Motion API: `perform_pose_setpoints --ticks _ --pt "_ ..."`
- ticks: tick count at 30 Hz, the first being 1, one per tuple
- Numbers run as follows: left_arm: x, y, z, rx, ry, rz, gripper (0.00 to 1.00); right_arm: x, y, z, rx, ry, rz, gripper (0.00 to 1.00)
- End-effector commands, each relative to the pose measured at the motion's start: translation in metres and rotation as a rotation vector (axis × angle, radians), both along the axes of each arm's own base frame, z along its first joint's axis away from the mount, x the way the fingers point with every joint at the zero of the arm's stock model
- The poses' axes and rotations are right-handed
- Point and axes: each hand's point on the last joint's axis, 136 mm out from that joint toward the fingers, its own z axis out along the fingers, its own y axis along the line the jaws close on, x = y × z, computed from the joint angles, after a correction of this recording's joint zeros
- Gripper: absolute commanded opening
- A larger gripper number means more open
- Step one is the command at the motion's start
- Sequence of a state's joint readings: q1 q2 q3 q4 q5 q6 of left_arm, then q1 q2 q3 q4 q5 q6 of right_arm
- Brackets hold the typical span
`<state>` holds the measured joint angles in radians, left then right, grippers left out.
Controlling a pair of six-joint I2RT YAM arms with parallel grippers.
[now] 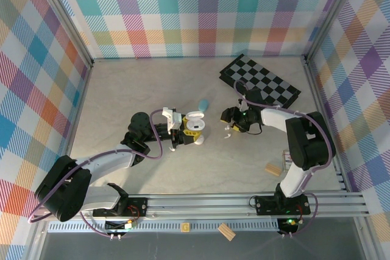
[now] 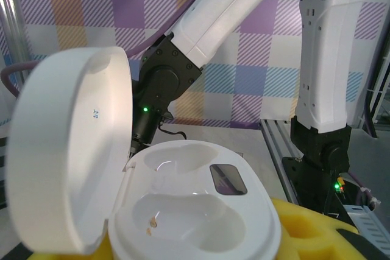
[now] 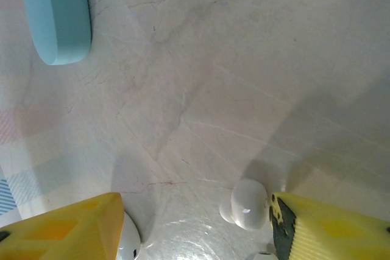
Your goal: Insert wireless bluetooth earbuds into charging case
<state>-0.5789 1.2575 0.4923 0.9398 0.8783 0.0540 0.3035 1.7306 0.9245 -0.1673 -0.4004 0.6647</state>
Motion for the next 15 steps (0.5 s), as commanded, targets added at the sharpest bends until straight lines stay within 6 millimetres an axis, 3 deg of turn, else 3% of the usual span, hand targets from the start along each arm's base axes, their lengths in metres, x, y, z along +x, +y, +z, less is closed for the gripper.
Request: perform_pose_setpoints --ticks 1,6,11,15 --pt "-0.002 0.004 0.009 -0.01 -0.053 0.002 0.27 -0.005 -0.003 0.002 -0.015 -0.034 0.008 0.65" --pt "-0.002 0.003 0.007 -0.005 -0.052 -0.002 0.27 -0.009 0.0 -0.004 0.012 -0.027 0.01 0.62" --pt "-0.002 0.003 0.008 -0.006 -0.049 -0.004 0.27 -0.006 0.003 -0.009 0.025 -0.026 0.016 0.48" --pt "-0.003 0.003 0.009 -0.006 -0.049 -0.003 0.27 -0.005 0.004 -0.013 0.027 -0.02 0.027 0.43"
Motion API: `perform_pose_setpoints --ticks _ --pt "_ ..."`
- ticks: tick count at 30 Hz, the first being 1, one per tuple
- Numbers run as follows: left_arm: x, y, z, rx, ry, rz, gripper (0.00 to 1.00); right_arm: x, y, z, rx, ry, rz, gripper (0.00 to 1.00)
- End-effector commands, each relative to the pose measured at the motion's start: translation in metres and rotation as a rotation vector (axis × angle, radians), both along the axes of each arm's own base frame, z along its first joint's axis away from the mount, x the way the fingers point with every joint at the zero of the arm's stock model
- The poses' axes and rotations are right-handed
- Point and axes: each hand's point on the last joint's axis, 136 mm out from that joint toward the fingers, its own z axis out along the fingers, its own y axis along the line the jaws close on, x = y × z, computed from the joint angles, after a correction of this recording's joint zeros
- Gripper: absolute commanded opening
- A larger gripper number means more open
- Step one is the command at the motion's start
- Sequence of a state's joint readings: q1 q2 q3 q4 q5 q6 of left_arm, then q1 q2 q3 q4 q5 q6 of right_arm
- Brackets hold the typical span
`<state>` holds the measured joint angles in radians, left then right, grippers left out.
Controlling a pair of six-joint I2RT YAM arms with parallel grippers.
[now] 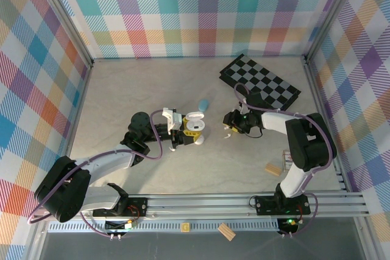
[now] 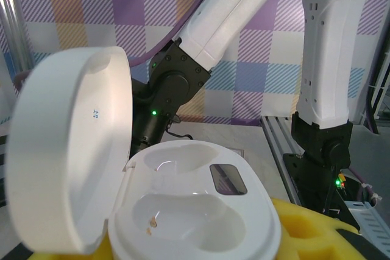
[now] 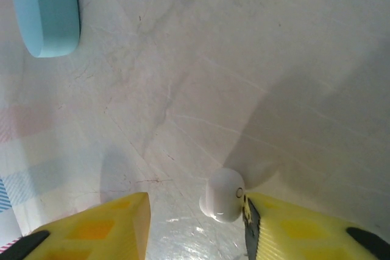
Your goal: Insert wireless bluetooth earbuds into charging case
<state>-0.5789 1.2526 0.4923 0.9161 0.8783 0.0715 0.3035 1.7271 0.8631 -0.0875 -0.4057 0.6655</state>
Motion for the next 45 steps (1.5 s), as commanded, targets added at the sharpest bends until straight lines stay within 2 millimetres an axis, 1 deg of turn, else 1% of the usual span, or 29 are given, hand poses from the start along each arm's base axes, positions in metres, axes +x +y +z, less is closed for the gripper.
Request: perform_pose_setpoints --ticks 1,6,8,11,14,18,21,32,38,42,45 --pt "-0.003 0.003 0.011 -0.017 -0.045 -0.004 0.27 0.0 0.006 -0.005 0.019 0.004 0.026 0.42" --pt "-0.003 0.004 0.011 -0.017 -0.044 -0.002 0.27 0.0 0.008 -0.011 0.032 0.012 0.036 0.42" --pt "-0.003 0.004 0.011 -0.016 -0.044 -0.001 0.27 -0.001 0.011 -0.011 0.049 0.015 0.037 0.38" --pt "-0.003 0.004 0.011 -0.015 -0.046 -0.003 0.27 -0.001 0.012 -0.008 0.066 0.01 0.033 0.33" --pt "-0.003 0.004 0.01 -0.014 -0.045 -0.003 0.27 -0.001 0.013 -0.003 0.074 0.0 0.036 0.32" --pt "-0.003 0.003 0.009 -0.013 -0.045 -0.004 0.27 -0.001 0.014 -0.002 0.078 -0.004 0.041 0.3" --pt "-0.003 0.003 0.01 -0.015 -0.045 -0.004 0.27 0.001 0.015 -0.007 0.081 0.007 0.039 0.27" --pt "-0.004 0.005 0.011 -0.017 -0.047 -0.002 0.27 0.008 0.016 -0.018 0.075 0.022 0.037 0.26" --pt "-0.004 0.004 0.012 -0.018 -0.047 -0.005 0.27 0.008 0.014 -0.027 0.048 0.038 0.037 0.26" --pt "-0.004 0.004 0.012 -0.018 -0.047 -0.006 0.27 0.007 0.011 -0.035 0.028 0.051 0.033 0.23" --pt "-0.004 0.004 0.012 -0.019 -0.05 -0.005 0.27 0.006 0.011 -0.033 0.031 0.052 0.025 0.19"
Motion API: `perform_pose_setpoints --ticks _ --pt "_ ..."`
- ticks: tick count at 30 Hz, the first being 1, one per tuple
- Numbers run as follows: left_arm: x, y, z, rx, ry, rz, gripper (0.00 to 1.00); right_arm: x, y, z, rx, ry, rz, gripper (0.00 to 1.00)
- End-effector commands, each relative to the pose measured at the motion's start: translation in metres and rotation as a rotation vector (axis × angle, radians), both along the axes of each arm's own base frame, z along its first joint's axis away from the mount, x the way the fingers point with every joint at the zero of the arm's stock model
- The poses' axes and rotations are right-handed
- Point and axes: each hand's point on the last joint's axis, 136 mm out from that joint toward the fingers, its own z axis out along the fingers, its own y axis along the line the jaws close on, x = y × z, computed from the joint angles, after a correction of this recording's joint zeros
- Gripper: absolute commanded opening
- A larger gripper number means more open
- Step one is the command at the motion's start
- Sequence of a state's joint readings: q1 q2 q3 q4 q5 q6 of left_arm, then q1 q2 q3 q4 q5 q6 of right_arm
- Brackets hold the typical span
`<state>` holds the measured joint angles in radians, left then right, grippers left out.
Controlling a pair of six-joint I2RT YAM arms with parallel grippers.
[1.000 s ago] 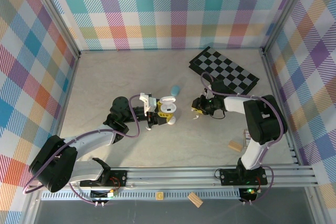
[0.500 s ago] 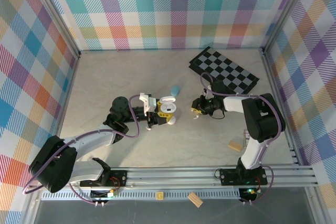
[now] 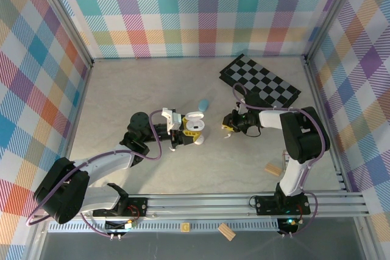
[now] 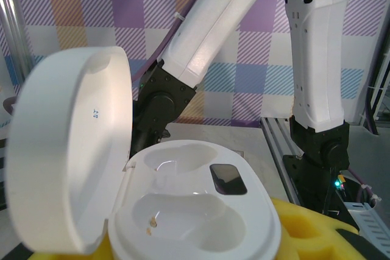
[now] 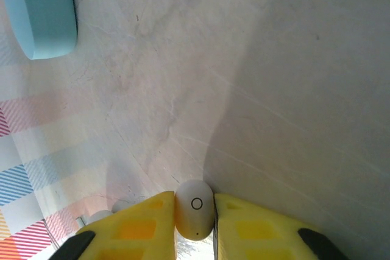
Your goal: Insert wireless bluetooth earbuds into charging case
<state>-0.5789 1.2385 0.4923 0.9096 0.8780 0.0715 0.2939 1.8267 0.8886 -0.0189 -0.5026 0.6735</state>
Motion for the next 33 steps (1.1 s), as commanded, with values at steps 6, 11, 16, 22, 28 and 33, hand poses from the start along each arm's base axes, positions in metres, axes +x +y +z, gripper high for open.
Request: perform_pose_setpoints --ticks 6,11,16,22,28,33 --pt "0.0 0.002 0.008 -0.012 -0.041 -0.001 0.27 -0.003 -0.004 0.011 -0.139 -0.082 0.006 0.19" --pt "0.005 0.0 0.006 -0.016 -0.042 0.006 0.26 -0.008 -0.017 0.038 -0.304 -0.174 -0.052 0.18" --pt "0.012 -0.002 0.005 -0.023 -0.046 0.024 0.26 -0.013 -0.027 0.064 -0.449 -0.248 -0.133 0.17" --pt "0.016 -0.004 0.005 -0.043 -0.043 0.03 0.26 -0.022 -0.035 0.07 -0.538 -0.261 -0.229 0.17" --pt "0.016 -0.003 0.003 -0.045 -0.041 0.039 0.26 -0.028 -0.039 0.068 -0.603 -0.262 -0.252 0.15" --pt "0.016 -0.002 0.002 -0.041 -0.043 0.045 0.26 -0.03 -0.043 0.067 -0.612 -0.247 -0.279 0.14"
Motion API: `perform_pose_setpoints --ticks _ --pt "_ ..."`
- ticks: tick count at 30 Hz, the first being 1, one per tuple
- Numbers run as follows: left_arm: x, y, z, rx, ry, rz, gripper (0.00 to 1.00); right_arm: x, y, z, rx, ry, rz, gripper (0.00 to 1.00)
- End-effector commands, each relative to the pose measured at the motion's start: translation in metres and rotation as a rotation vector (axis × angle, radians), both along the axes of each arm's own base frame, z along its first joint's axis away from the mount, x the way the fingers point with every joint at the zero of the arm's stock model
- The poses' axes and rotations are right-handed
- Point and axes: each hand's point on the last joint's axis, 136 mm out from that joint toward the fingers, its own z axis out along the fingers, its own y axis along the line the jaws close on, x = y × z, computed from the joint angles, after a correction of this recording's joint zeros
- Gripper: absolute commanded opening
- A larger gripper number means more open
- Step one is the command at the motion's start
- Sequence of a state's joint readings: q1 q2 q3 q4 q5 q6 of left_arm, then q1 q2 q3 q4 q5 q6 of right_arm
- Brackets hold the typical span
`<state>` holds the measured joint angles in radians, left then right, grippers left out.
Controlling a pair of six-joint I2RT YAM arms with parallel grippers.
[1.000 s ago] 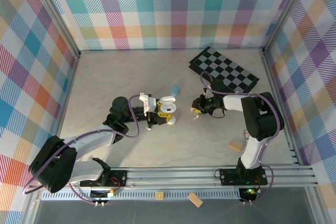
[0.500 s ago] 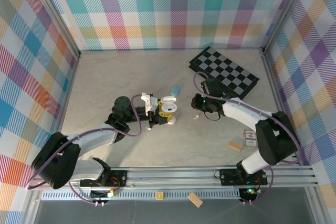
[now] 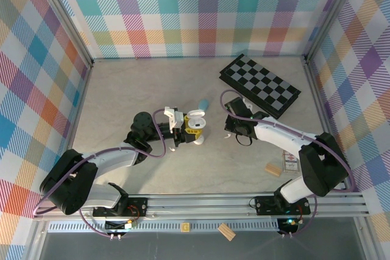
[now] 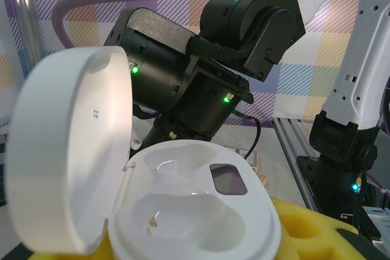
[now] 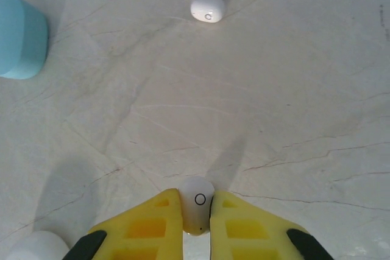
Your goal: Insert wireless bluetooth earbuds into charging case
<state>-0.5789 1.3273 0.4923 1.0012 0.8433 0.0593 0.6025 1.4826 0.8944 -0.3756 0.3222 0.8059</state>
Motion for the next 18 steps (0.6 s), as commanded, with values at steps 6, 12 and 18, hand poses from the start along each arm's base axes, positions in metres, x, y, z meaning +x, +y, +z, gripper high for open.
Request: perform_pose_setpoints --ticks 6,12,18 --pt "0.001 0.003 0.015 -0.036 -0.056 0.008 0.26 0.0 -0.007 0.005 -0.011 0.006 -0.071 0.13" --pt "0.0 0.003 0.014 -0.035 -0.055 0.006 0.26 -0.004 -0.004 0.0 0.003 0.052 -0.089 0.13" --pt "-0.003 0.004 0.017 -0.04 -0.063 0.003 0.26 -0.006 -0.003 -0.008 0.015 0.129 -0.126 0.11"
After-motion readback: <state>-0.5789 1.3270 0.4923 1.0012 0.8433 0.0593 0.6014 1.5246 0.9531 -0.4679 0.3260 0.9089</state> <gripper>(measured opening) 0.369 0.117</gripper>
